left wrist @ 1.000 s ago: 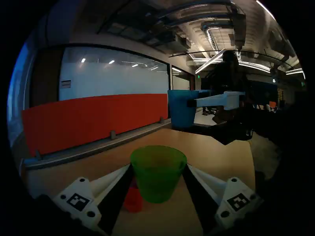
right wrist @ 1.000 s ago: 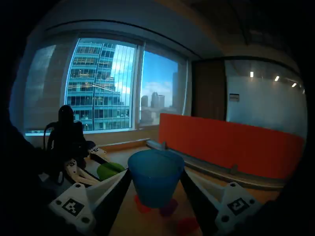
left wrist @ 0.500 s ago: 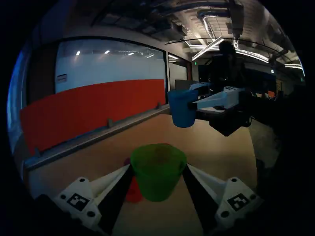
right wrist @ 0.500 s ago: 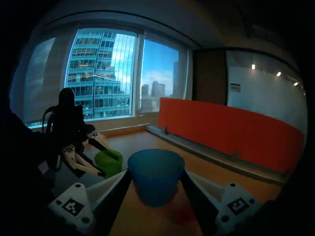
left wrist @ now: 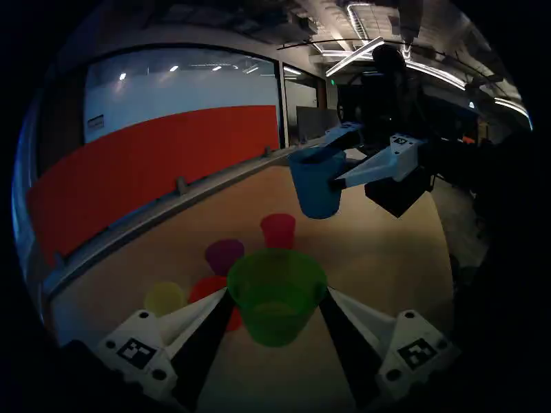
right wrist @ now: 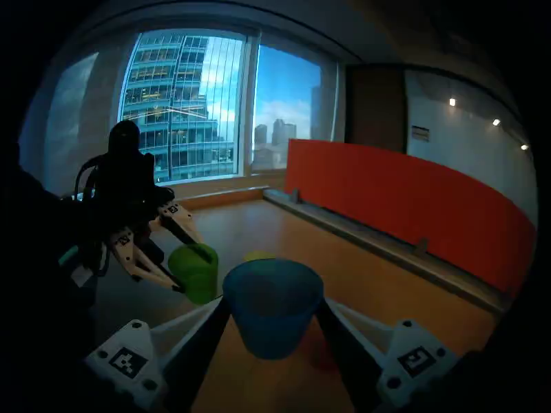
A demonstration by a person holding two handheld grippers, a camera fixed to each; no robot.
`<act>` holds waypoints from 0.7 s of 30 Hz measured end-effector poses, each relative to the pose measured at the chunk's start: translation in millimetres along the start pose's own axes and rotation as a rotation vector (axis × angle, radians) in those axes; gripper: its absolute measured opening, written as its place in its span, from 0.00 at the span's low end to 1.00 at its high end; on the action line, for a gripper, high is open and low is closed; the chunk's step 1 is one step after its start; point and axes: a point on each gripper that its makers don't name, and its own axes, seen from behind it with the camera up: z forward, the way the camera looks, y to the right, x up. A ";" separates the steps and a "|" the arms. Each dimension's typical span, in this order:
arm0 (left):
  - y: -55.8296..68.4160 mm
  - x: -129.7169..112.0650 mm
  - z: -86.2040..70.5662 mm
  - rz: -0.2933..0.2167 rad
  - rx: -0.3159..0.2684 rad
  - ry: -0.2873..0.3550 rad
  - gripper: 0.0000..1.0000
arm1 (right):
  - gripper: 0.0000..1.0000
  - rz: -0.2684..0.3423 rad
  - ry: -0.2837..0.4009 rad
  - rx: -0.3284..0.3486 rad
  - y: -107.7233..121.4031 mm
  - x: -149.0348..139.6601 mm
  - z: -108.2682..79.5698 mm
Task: Pour water
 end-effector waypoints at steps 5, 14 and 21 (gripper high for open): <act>2.5 -17.9 4.1 0.012 -0.012 -0.052 0.85 | 0.90 -0.007 -0.046 0.011 -1.3 -22.0 4.4; 5.9 -44.4 12.9 0.010 -0.035 -0.121 0.85 | 0.90 0.002 -0.107 0.029 -3.6 -51.2 14.7; 3.6 -62.1 19.5 0.001 -0.048 -0.167 0.85 | 0.90 0.006 -0.147 0.044 -7.9 -69.2 19.7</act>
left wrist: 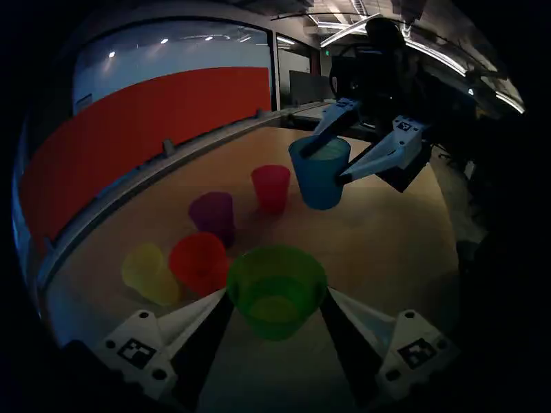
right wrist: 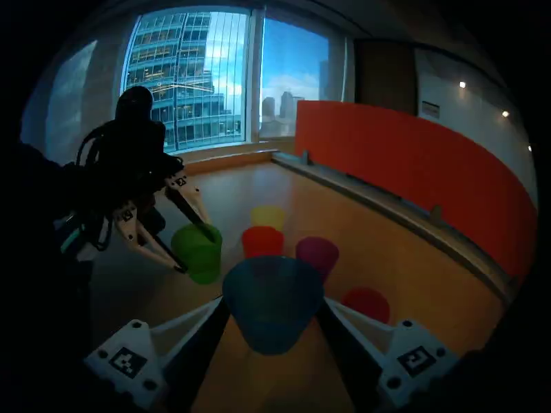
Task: Pour water
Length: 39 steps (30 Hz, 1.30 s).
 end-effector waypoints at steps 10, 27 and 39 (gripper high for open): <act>-0.9 -16.3 11.2 -0.010 -0.015 -0.044 0.85 | 0.90 0.000 -0.046 0.010 -2.6 -20.3 7.0; 3.4 -33.3 23.2 -0.039 -0.035 -0.059 0.85 | 0.90 0.000 -0.079 0.012 -2.9 -36.1 13.2; 3.2 -39.0 19.8 -0.060 -0.039 -0.058 0.85 | 0.90 -0.003 -0.092 0.012 -5.7 -41.3 16.1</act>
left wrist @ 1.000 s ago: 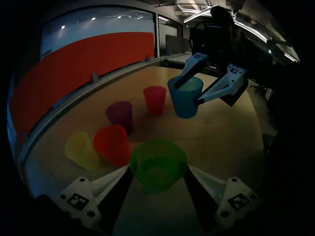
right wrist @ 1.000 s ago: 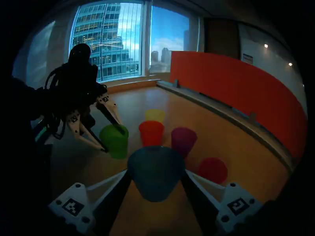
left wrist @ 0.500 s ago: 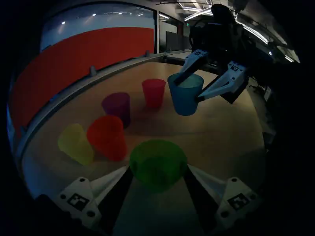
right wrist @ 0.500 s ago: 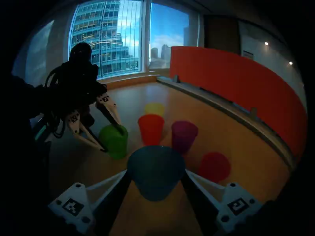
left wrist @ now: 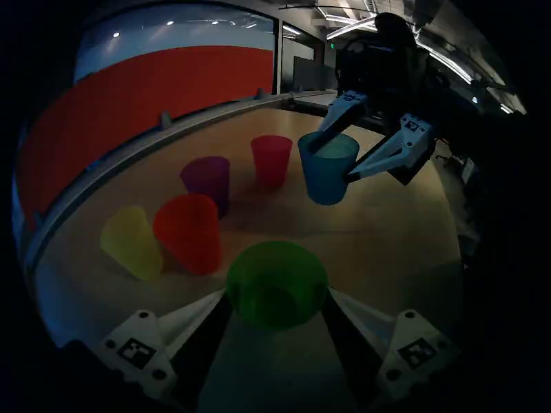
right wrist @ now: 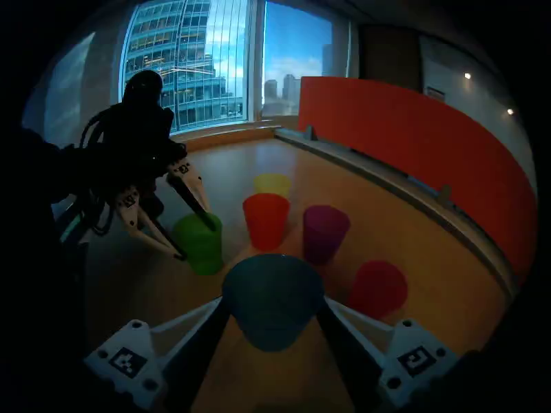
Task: Pour water
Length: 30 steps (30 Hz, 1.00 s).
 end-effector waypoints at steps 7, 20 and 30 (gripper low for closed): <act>-0.9 -0.1 1.4 0.004 0.006 -0.001 0.85 | 0.90 0.000 0.000 0.004 -2.7 -0.5 2.1; -2.4 2.0 1.5 0.000 0.012 0.001 0.92 | 0.90 -0.001 -0.024 0.010 -8.8 -13.1 8.3; 0.7 -4.3 -0.4 0.004 0.006 -0.018 0.99 | 0.90 0.003 -0.043 0.016 -12.4 -24.8 12.8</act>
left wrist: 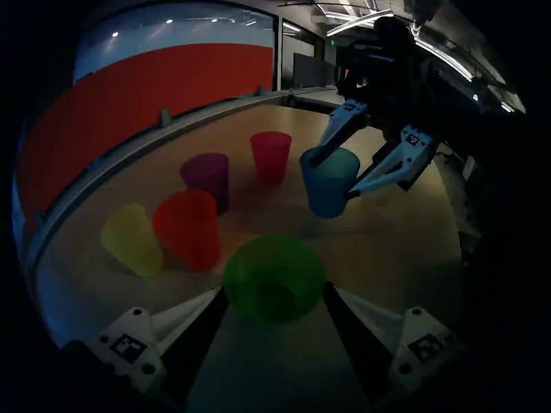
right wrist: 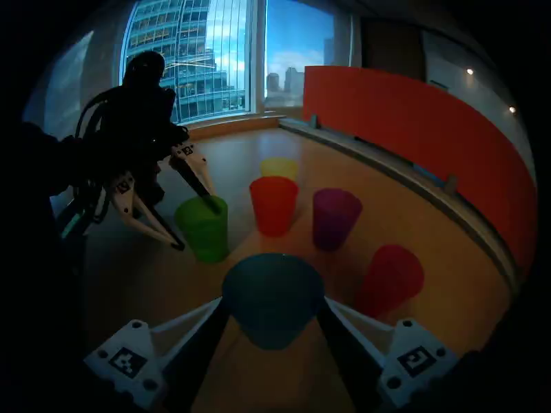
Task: Pour water
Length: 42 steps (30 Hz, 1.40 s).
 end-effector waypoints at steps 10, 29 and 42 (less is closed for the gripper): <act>-0.9 -7.1 -4.2 -0.014 0.007 -0.005 0.99 | 0.90 -0.005 -0.023 -0.001 -3.5 -13.6 4.4; -0.7 -15.4 -14.2 -0.032 0.019 -0.008 0.99 | 0.90 0.007 -0.041 -0.020 -2.9 -29.4 2.7; -0.5 -17.1 -20.2 -0.040 0.031 -0.004 0.99 | 1.00 0.026 -0.044 -0.048 0.1 -32.0 -4.6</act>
